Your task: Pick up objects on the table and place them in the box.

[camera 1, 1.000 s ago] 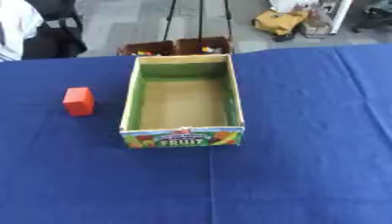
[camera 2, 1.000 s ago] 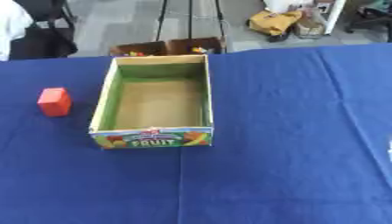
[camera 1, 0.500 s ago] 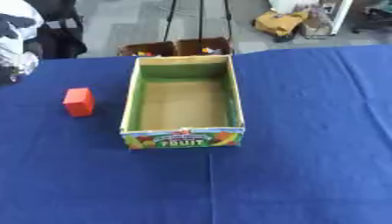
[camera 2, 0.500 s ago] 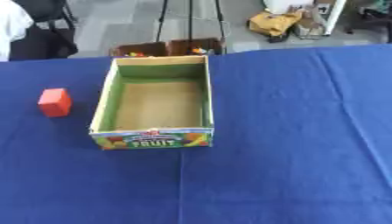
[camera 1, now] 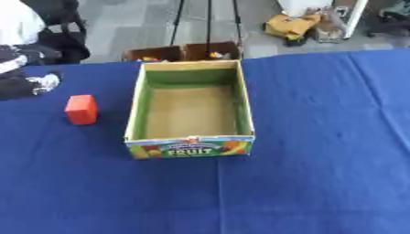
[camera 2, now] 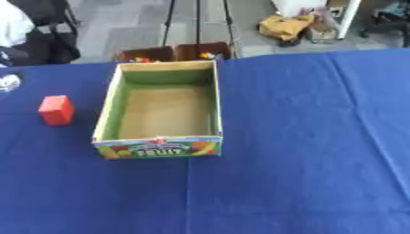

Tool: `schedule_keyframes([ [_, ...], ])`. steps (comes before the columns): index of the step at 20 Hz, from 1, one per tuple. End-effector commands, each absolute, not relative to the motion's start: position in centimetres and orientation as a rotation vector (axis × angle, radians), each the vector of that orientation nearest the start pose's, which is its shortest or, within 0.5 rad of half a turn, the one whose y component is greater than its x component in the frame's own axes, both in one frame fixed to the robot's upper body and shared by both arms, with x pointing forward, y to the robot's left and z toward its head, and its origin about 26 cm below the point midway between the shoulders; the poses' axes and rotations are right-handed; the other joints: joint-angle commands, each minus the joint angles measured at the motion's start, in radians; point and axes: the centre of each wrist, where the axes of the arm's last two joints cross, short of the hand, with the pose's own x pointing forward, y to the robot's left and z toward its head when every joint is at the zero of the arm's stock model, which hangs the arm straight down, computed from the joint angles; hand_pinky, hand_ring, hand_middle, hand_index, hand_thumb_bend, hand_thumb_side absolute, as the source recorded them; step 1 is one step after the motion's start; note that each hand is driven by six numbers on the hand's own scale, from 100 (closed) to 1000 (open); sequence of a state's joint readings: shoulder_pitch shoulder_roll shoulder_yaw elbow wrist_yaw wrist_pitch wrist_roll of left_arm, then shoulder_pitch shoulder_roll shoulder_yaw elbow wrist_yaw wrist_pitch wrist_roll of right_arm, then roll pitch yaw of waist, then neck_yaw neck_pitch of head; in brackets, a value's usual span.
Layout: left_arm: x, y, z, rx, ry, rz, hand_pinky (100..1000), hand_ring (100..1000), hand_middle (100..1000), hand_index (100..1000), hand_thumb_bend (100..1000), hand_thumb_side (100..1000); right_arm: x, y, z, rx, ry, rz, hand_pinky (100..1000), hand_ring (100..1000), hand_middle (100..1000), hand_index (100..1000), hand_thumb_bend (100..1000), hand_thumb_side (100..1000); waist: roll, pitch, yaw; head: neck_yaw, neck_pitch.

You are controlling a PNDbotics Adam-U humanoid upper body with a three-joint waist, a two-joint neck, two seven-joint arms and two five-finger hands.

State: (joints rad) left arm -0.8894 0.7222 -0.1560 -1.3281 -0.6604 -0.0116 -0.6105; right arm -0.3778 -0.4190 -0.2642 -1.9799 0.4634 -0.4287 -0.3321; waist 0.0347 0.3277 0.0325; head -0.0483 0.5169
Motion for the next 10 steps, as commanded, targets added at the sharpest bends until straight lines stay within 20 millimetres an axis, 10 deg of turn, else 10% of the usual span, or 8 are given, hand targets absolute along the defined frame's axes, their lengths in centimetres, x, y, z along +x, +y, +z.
schedule_keyframes([
  [1, 42.9, 32.9, 31.1, 0.929, -1.396, -1.455, 737, 920, 984, 1000, 100, 893, 29.3, -33.0, 26.2, 1.162, 3.012, -0.344, 643, 747, 589, 784, 100, 1000, 0.010, 0.001, -0.003, 0.014, -0.018],
  [5, 44.1, 33.3, 30.4, 0.914, -1.323, -1.503, 755, 936, 1000, 1000, 100, 766, 29.4, -33.0, 26.3, 1.152, 3.014, -0.350, 644, 747, 586, 782, 100, 1000, 0.010, 0.009, -0.013, 0.030, -0.028],
  [10, 45.0, 33.4, 30.2, 0.928, -1.224, -1.567, 793, 965, 1000, 1000, 216, 842, 29.4, -32.9, 26.3, 1.142, 3.015, -0.359, 644, 747, 584, 781, 100, 1000, 0.011, 0.021, -0.018, 0.039, -0.037],
])
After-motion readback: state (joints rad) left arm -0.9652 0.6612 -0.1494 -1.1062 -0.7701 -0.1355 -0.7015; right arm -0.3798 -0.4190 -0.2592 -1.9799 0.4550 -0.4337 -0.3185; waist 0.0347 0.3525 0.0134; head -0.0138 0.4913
